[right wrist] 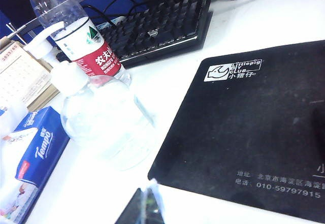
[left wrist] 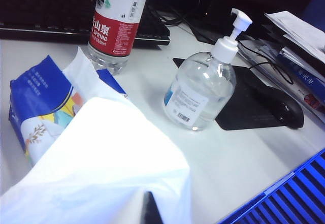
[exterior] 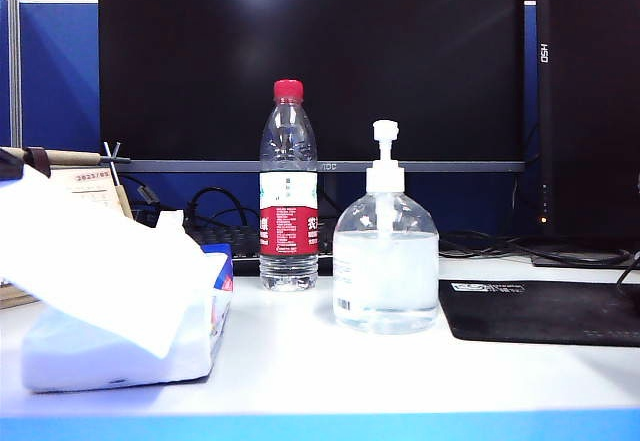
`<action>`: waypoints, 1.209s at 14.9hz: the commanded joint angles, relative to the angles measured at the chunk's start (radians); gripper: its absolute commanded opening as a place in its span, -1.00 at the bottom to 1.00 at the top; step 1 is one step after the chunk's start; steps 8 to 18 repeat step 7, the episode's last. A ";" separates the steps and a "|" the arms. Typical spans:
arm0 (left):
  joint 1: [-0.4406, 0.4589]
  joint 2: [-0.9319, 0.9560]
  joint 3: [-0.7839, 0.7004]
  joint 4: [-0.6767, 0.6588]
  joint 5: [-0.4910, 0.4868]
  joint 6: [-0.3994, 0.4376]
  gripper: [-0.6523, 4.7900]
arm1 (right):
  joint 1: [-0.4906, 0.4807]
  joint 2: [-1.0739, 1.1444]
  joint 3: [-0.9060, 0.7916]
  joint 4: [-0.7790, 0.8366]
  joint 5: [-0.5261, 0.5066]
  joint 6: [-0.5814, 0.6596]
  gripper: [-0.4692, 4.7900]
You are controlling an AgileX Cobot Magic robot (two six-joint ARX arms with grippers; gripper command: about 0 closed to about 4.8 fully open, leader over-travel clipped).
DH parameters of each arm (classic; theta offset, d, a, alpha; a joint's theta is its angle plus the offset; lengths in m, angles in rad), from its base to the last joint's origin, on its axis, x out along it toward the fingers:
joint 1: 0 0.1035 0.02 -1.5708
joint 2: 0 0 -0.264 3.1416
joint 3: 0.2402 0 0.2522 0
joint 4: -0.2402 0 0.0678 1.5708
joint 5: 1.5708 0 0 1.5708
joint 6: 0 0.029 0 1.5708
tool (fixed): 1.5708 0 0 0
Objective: Pull out a tissue from the tissue dispenser, then press the switch of the alcohol sanitizer bottle to drop some sanitizer on the paper tissue, and finally place the treated tissue on the table.
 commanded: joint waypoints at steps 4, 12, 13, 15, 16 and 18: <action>0.000 0.002 -0.003 -0.013 0.005 -0.009 -0.78 | 0.001 0.000 -0.003 -0.002 -0.067 0.014 -0.84; 0.000 0.002 -0.003 -0.013 -0.002 -0.008 -0.78 | 0.001 0.000 -0.003 -0.002 -0.066 0.014 -0.84; 0.000 0.002 -0.003 -0.013 -0.002 -0.008 -0.78 | 0.001 0.000 -0.003 -0.002 -0.066 0.014 -0.84; 0.000 0.002 -0.003 -0.013 -0.002 -0.008 -0.78 | 0.001 0.000 -0.003 -0.002 -0.066 0.014 -0.84; 0.000 0.002 -0.003 -0.013 -0.002 -0.008 -0.78 | 0.001 0.000 -0.003 -0.002 -0.066 0.014 -0.84; 0.000 0.002 -0.003 -0.013 -0.002 -0.008 -0.78 | 0.001 0.000 -0.003 -0.002 -0.066 0.014 -0.84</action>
